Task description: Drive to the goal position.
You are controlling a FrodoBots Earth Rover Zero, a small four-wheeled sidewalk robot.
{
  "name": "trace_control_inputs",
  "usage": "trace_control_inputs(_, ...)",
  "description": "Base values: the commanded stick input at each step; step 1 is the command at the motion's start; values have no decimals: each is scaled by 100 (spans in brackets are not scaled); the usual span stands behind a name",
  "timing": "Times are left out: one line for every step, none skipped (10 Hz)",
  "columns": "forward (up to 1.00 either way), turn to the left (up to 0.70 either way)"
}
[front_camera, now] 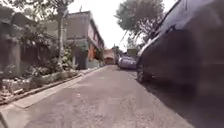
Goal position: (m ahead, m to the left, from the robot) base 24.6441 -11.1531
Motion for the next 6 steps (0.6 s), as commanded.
trace_control_inputs(100, 0)
trace_control_inputs(100, 0)
trace_control_inputs(100, 0)
trace_control_inputs(100, 0)
trace_control_inputs(100, 0)
trace_control_inputs(100, 0)
